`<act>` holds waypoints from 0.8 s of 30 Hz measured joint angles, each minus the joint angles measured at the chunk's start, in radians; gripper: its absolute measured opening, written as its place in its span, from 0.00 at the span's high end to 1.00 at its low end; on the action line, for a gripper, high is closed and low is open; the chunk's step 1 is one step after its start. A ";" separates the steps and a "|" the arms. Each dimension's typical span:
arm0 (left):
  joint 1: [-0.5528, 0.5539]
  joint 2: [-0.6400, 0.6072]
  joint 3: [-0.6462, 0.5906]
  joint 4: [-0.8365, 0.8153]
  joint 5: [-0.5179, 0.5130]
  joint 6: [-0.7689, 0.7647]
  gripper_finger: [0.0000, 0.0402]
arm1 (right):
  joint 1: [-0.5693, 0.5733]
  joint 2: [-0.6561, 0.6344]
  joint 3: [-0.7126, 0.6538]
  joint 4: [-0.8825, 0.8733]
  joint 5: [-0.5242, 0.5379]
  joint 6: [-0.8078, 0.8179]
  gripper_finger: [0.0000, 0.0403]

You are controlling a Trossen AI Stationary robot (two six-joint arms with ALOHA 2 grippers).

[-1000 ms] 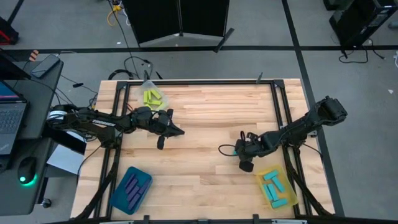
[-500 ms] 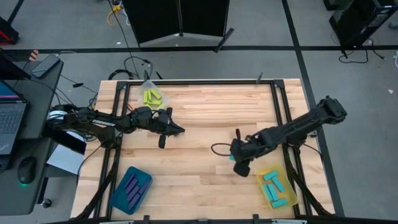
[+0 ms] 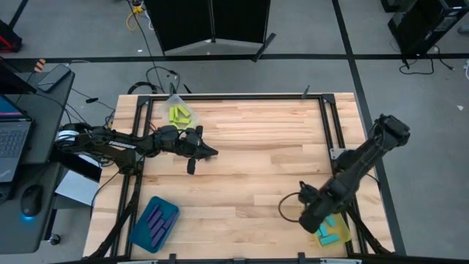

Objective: Sort blocks
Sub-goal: Put the blue block into the yellow bin

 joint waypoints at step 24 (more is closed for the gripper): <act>0.000 0.000 0.000 0.004 0.000 -0.030 0.99 | 0.160 -0.020 -0.346 0.341 -0.015 0.404 0.53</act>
